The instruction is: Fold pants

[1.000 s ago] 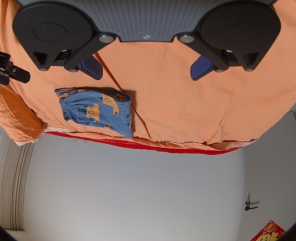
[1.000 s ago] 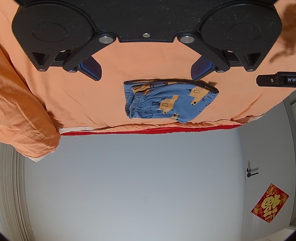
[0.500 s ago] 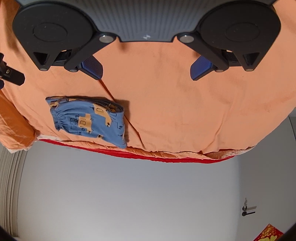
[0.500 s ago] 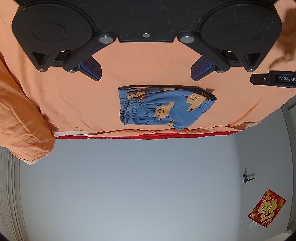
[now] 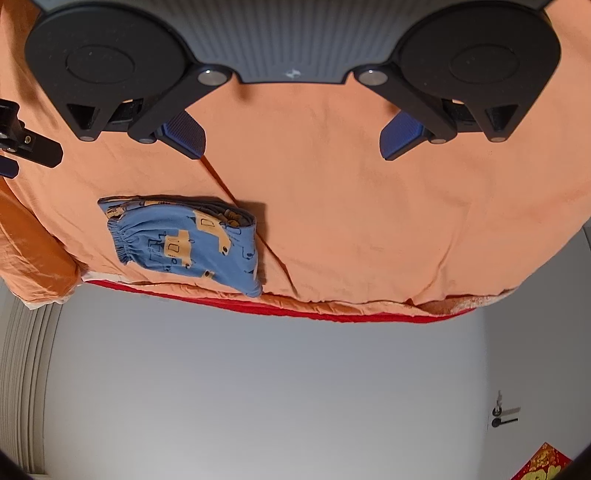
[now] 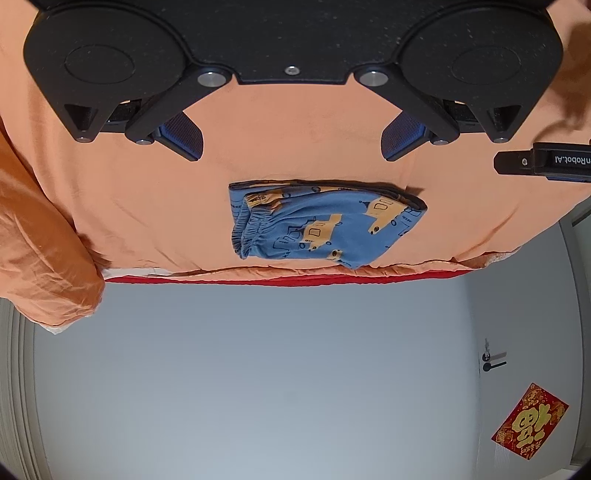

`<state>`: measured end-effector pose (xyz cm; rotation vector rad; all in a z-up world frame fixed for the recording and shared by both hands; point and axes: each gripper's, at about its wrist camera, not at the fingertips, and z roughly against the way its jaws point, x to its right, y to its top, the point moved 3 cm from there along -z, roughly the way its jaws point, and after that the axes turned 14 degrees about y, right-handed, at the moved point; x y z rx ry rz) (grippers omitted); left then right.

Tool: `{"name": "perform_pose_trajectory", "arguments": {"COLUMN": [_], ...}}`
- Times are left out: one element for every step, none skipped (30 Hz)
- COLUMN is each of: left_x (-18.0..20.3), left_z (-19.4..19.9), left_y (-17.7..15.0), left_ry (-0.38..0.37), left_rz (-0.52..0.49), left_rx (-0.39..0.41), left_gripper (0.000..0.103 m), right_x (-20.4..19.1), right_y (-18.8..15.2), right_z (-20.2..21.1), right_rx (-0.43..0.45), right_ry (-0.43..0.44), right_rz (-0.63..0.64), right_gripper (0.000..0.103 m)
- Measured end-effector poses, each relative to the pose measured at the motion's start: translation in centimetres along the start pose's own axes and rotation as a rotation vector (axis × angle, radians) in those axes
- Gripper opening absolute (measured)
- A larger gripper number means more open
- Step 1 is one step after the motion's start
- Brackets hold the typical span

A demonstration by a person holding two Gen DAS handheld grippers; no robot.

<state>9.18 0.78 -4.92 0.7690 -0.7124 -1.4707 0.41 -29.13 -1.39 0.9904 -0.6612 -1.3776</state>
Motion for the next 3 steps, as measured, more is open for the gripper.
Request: {"name": "perform_pose_trajectory", "arguments": {"left_x": [0.04, 0.07, 0.08], "left_z": [0.08, 0.12, 0.07], "left_y": [0.03, 0.06, 0.13], "left_ry": [0.003, 0.005, 0.006], "left_rz": [-0.003, -0.004, -0.004], "left_rx": [0.005, 0.006, 0.005], "left_gripper": [0.103, 0.103, 0.103], "right_x": [-0.06, -0.08, -0.1], "right_y": [0.0, -0.01, 0.0], "right_z": [-0.01, 0.0, 0.02], "right_rx": [0.0, 0.0, 0.0], "right_ry": [0.001, 0.001, 0.002], "right_rz": [0.002, 0.004, 0.005], "right_gripper": [0.102, 0.102, 0.102]}}
